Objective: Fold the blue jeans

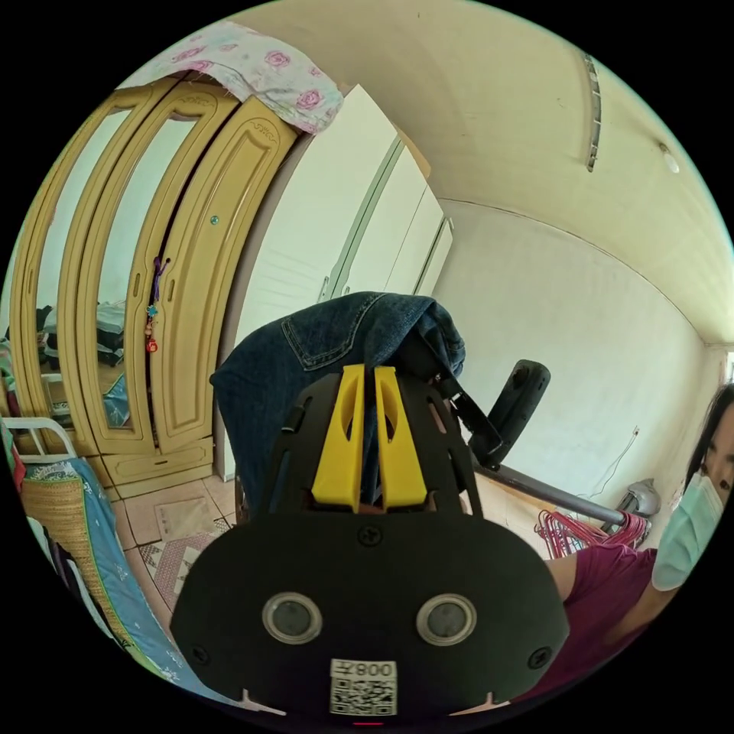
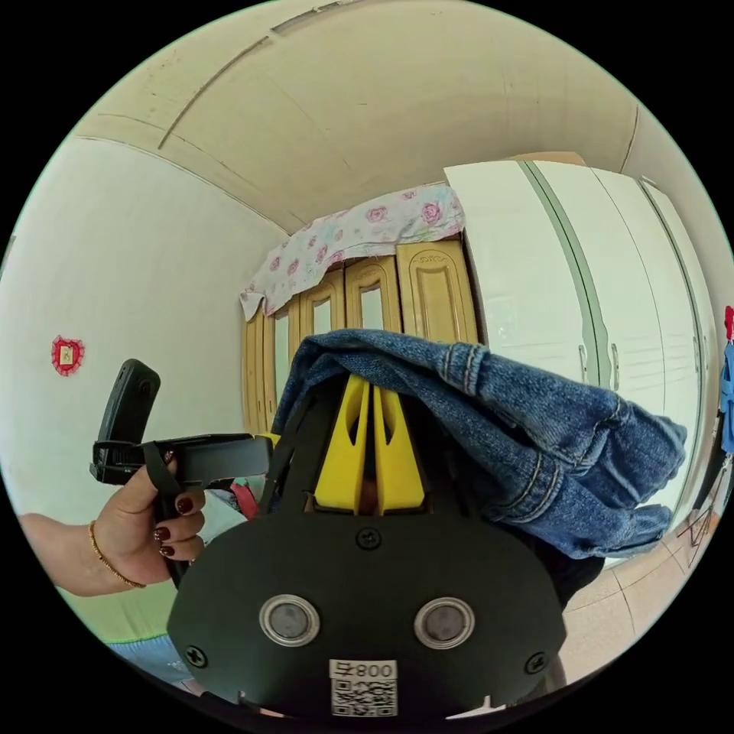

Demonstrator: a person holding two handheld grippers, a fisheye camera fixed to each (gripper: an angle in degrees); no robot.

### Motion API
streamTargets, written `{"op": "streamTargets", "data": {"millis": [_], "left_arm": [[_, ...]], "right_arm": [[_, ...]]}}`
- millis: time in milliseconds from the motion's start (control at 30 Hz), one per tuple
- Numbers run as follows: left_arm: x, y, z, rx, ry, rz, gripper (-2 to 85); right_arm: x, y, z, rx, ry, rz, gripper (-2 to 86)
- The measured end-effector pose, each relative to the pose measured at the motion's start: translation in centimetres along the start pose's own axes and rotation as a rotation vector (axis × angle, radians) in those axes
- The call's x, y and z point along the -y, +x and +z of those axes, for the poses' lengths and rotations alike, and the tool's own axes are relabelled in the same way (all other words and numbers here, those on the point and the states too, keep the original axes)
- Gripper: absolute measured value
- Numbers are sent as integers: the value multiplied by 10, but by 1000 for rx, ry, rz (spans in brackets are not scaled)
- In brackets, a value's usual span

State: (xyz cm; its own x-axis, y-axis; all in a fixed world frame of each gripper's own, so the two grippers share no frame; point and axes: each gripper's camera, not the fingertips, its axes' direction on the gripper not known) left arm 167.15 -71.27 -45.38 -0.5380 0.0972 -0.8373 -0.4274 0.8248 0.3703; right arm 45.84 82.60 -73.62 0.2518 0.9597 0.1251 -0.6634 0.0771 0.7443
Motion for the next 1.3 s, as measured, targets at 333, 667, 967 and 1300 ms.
{"op": "streamTargets", "data": {"millis": [333,667,967,1300], "left_arm": [[-25,-26,11,-1,-44,-64,19],[-33,-44,-8,-18,-17,-86,18],[-34,-55,-31,-21,-5,-78,18],[-30,-86,-78,-115,129,-201,16]], "right_arm": [[-29,-2,-4,-42,-21,-50,0],[-9,33,25,-161,-67,169,0],[21,64,71,-106,-61,286,0],[31,88,117,-56,-81,248,0]]}}
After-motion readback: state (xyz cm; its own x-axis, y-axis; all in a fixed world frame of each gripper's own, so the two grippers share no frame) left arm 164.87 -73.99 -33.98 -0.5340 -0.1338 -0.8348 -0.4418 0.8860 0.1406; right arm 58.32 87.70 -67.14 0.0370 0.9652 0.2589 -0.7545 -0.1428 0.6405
